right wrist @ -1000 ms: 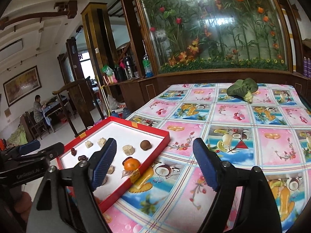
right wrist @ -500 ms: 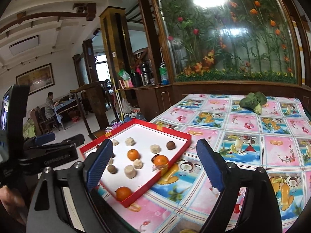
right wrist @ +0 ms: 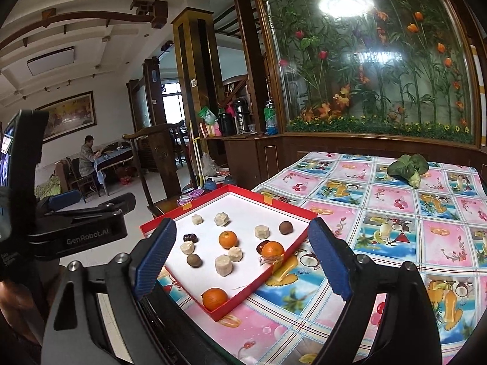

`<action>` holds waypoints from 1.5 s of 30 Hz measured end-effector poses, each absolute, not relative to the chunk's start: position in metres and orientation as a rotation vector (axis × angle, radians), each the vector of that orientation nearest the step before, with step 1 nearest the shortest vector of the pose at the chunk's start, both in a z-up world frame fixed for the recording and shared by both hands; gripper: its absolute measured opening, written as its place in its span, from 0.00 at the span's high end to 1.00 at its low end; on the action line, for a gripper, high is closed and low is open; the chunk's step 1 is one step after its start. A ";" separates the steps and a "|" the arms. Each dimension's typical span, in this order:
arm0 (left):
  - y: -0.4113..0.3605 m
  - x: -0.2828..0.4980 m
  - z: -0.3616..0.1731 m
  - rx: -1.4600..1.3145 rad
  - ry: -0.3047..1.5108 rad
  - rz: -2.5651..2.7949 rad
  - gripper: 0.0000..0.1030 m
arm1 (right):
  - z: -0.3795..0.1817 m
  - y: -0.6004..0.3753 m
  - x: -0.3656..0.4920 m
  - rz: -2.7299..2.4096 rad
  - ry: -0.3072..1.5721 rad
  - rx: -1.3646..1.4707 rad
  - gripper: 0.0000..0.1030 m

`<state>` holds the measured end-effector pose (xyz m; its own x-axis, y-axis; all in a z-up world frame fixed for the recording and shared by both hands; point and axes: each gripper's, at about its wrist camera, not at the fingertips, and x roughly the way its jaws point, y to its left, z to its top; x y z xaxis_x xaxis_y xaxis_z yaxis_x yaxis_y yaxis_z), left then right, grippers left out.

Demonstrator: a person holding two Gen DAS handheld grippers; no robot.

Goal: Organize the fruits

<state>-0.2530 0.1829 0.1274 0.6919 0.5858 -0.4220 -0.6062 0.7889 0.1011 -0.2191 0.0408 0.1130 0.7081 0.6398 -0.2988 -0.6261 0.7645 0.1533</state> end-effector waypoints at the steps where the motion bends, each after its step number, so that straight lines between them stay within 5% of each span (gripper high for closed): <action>1: 0.183 -0.253 0.128 -0.042 0.453 0.662 0.00 | 0.112 0.042 -0.220 0.704 0.347 0.039 0.14; 45: 0.196 -0.276 0.129 -0.066 0.446 0.637 0.00 | 0.118 0.068 -0.225 0.729 0.359 0.027 0.13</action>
